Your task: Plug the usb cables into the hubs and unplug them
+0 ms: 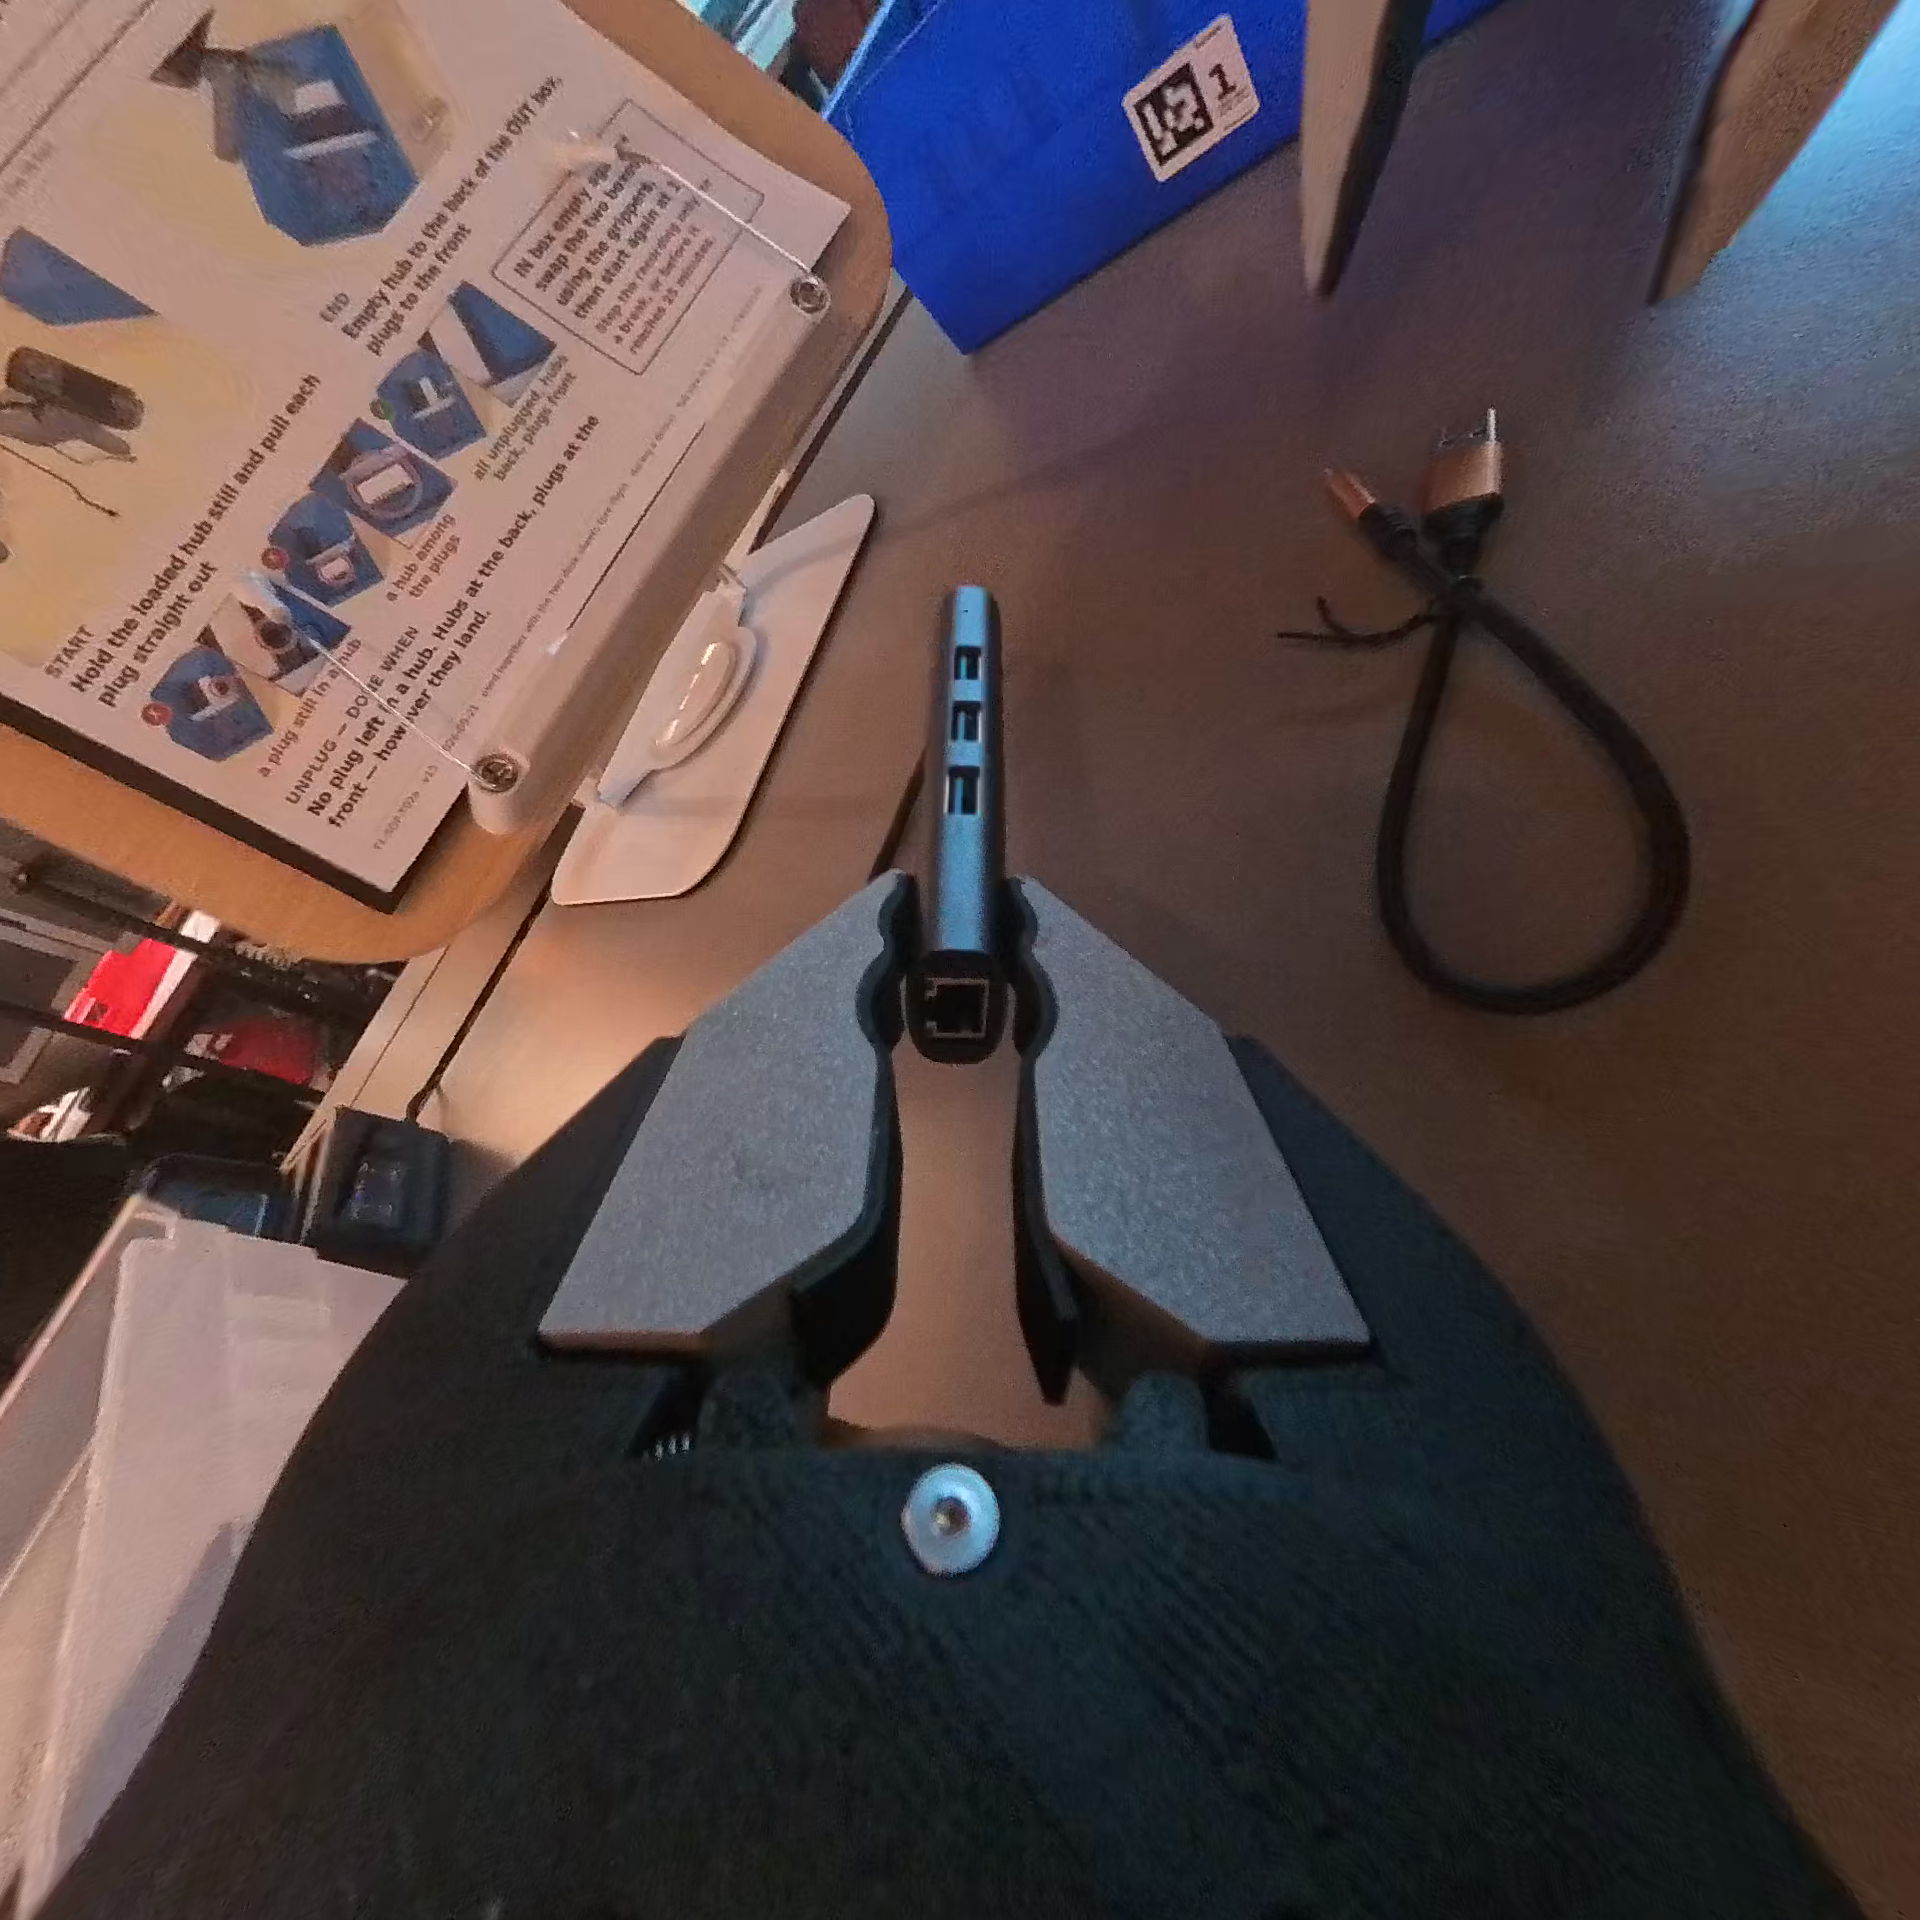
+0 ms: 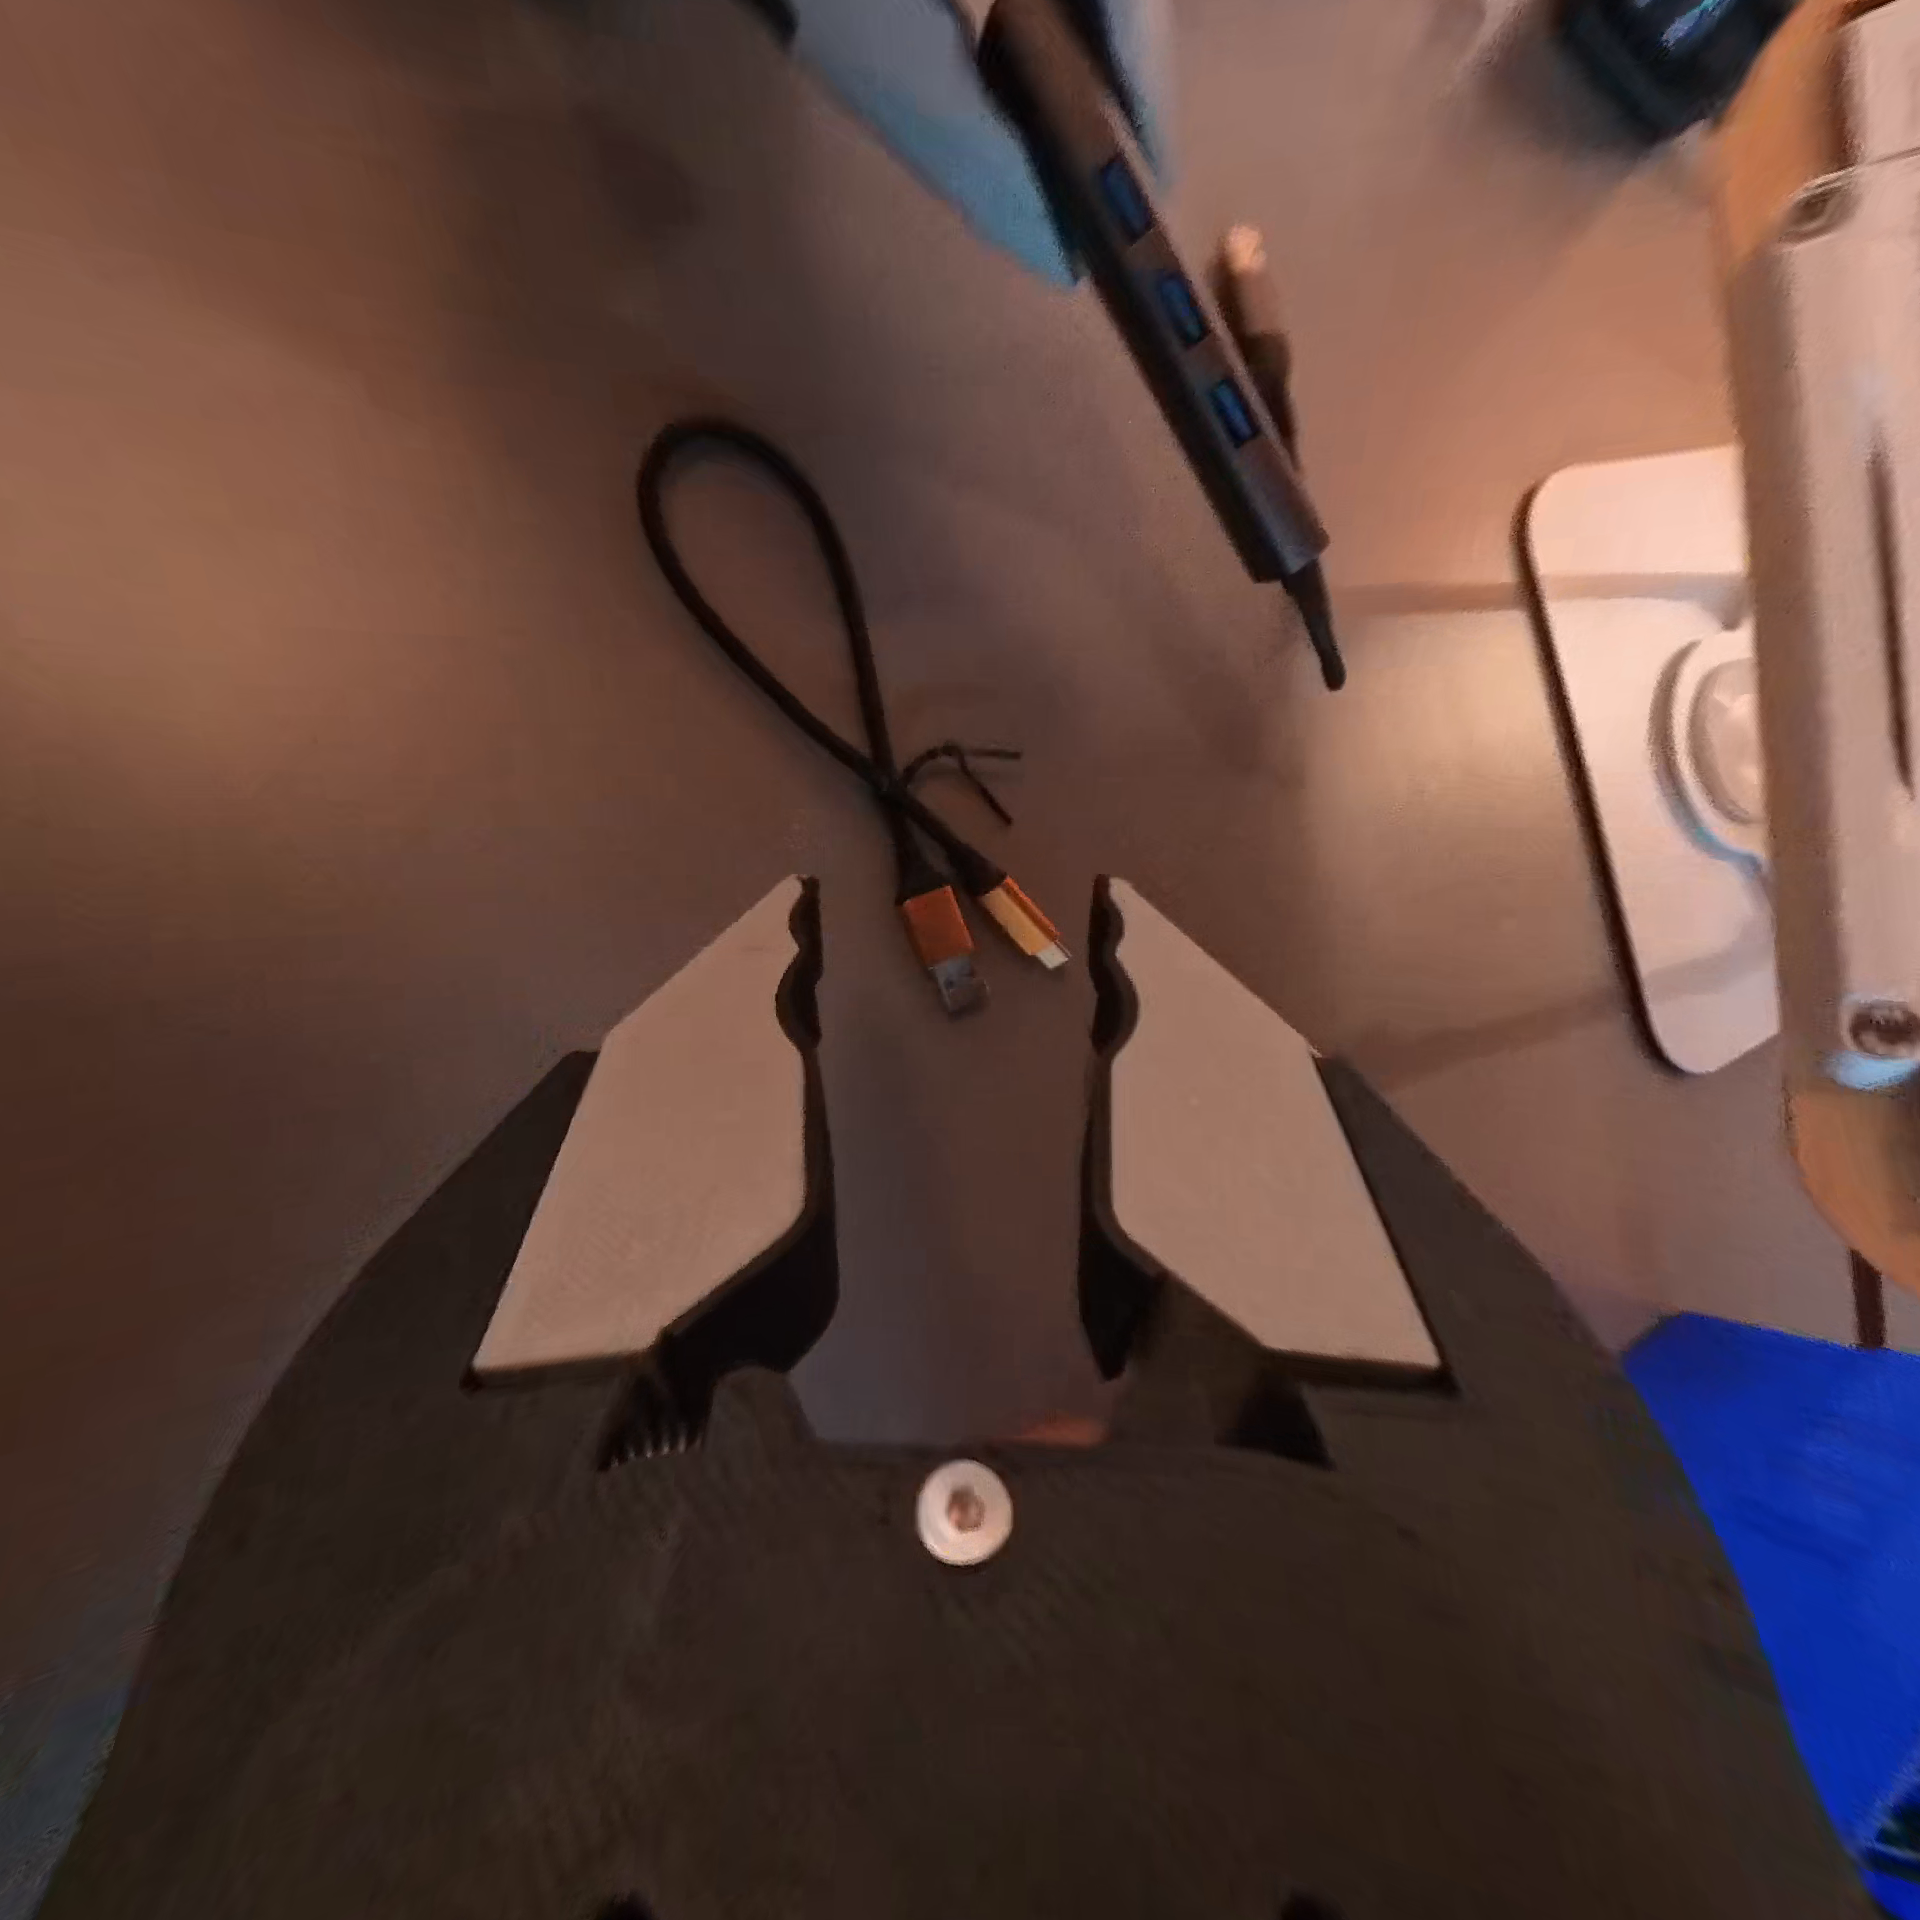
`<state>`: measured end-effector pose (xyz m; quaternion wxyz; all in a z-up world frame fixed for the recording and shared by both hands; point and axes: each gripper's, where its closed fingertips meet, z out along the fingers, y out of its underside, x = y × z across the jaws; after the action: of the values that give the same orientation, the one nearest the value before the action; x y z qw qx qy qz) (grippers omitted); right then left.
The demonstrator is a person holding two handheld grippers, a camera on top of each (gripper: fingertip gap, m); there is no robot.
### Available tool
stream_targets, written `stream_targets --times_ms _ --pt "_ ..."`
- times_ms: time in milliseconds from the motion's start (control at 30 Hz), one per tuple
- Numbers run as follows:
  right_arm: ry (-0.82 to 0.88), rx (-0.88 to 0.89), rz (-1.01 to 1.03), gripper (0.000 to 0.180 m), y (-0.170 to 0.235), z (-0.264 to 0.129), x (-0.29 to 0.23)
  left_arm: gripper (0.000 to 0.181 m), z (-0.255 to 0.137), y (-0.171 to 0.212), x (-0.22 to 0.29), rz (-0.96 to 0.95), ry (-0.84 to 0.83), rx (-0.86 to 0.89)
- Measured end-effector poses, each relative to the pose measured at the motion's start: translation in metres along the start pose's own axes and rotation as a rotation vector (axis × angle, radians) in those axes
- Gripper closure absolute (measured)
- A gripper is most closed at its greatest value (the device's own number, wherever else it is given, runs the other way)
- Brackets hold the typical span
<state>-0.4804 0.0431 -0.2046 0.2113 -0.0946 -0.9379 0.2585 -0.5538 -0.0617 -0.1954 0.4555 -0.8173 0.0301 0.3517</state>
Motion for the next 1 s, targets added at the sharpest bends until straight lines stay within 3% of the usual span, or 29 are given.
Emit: stream_targets --times_ms 267,433,633,867,1000 --pt "-0.425 -0.445 -0.068 0.158 0.017 0.023 -0.006 0.167 0.004 0.001 0.01 0.12 -0.001 -0.01" --pt "-0.481 -0.468 -0.112 0.166 0.004 0.022 -0.012 0.167 0.002 0.001 0.002 0.056 -0.006 0.006" --pt "-0.517 -0.605 -0.045 0.166 0.023 0.037 -0.014 0.167 0.004 0.002 0.006 0.059 0.009 -0.006" --pt "-0.41 -0.543 0.225 0.168 0.028 0.037 -0.01 0.167 0.003 0.001 0.003 0.038 0.0 -0.001" --pt "-0.441 -0.298 0.61 0.168 0.024 0.032 -0.016 0.167 0.002 0.0 -0.002 0.035 -0.038 -0.01"
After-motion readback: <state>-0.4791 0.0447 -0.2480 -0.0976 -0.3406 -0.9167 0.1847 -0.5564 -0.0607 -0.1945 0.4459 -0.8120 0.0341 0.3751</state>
